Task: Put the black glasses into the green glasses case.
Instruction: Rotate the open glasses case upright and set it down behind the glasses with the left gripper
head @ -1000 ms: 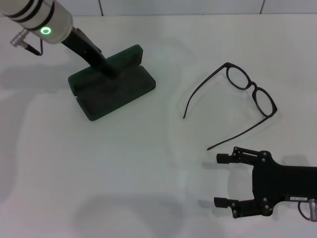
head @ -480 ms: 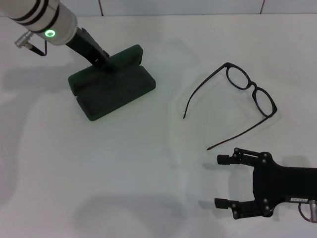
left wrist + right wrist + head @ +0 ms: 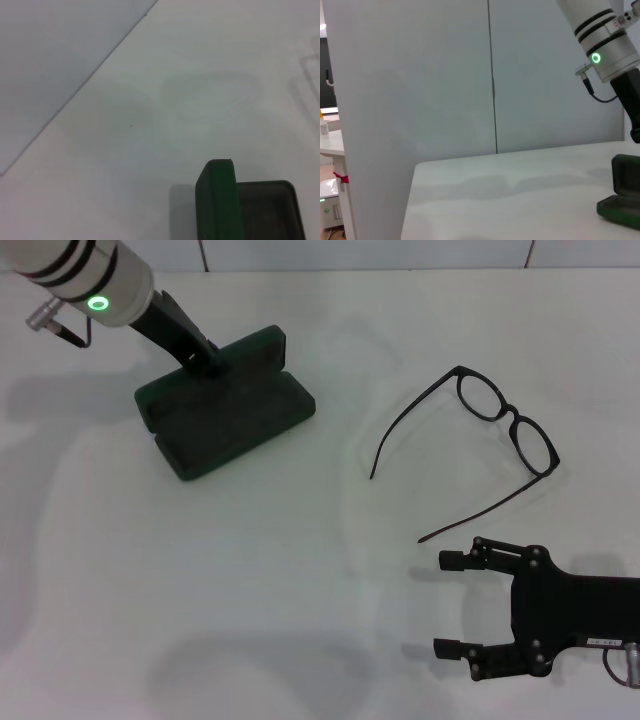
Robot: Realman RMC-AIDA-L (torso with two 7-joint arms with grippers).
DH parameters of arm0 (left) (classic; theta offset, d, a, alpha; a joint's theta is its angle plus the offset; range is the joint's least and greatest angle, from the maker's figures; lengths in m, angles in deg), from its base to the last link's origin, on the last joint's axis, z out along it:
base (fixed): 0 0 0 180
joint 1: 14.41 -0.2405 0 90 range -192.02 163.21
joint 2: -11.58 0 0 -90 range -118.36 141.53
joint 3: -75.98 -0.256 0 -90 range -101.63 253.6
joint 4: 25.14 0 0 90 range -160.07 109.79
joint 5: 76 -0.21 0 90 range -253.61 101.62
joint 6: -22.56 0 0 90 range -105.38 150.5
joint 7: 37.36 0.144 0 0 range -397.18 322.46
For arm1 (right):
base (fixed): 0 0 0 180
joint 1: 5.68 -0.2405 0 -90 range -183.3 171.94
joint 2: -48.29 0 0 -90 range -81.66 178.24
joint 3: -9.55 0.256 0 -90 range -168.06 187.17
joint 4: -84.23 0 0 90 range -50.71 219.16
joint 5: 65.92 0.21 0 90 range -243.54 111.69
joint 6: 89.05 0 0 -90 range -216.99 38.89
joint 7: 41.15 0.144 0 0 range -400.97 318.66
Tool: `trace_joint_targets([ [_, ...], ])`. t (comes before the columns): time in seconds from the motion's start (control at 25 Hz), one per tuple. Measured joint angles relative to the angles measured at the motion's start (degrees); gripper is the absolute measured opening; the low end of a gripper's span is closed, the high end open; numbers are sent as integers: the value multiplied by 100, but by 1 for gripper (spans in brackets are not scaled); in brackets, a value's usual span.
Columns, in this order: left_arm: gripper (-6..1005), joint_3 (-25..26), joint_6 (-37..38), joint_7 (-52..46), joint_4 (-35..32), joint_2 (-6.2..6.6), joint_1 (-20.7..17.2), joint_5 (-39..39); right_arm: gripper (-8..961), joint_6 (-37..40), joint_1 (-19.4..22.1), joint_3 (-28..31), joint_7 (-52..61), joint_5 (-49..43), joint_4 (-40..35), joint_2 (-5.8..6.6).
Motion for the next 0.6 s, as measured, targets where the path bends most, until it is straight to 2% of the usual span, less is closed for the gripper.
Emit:
trace_joint_targets([
  [0.12,206,0,146,53,-244,-21,-43,16,864,4,0,6,0,-2,0,0],
  [0.28,207,0,548,387,-863,-125,-269,44,864,9,0,6,4,-3,0,3],
  [0.48,208,-4,1469,1490,-1828,-215,-709,581,864,9,0,9,7,-4,0,0],
  [0.6,209,-75,1876,2036,-2097,-240,-895,874,864,9,0,11,8,-4,0,0],
])
